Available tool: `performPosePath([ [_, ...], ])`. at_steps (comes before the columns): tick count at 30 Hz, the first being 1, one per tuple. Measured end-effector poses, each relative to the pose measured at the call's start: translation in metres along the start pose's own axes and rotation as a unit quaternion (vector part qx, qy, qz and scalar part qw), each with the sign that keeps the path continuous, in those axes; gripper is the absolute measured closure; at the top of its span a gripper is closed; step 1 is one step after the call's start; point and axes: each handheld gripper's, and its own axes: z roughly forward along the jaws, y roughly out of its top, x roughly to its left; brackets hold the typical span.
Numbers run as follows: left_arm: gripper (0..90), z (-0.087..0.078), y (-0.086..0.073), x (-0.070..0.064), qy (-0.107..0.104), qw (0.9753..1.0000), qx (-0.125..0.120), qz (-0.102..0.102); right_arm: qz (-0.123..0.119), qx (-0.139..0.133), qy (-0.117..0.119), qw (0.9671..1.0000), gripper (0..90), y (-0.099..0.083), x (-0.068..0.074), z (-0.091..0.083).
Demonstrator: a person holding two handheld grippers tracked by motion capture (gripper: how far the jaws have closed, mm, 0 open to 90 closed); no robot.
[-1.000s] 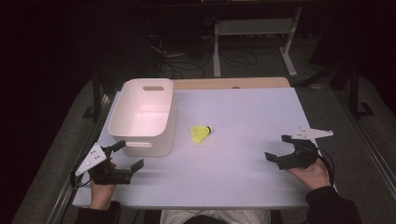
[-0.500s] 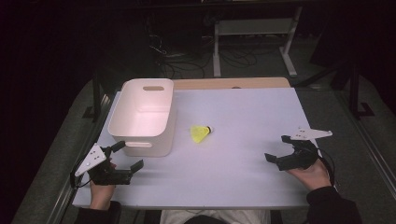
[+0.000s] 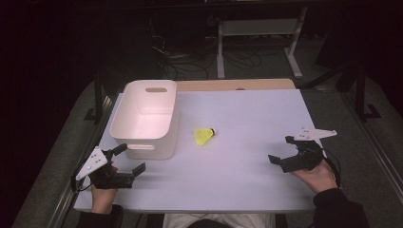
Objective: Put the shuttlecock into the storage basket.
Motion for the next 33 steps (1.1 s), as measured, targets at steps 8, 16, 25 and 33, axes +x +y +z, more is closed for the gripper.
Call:
performPosePath([
  [8,0.0,0.000,0.000,0.000,0.001,1.0000,0.001,0.001,0.007,0.002,0.010,0.9999,0.0,0.007,-0.001,-0.004],
  [16,0.0,0.000,0.000,0.000,0.000,1.0000,0.001,0.001,-0.005,0.006,0.016,0.9998,0.0,0.019,0.002,-0.004],
  [25,0.0,0.000,0.000,0.000,-0.001,1.0000,0.001,0.001,-0.021,0.013,0.021,0.9995,0.0,0.032,0.006,-0.003],
  [33,0.0,0.000,0.000,0.000,-0.001,1.0000,0.001,0.002,-0.031,0.019,0.025,0.9990,0.0,0.041,0.009,0.000],
])
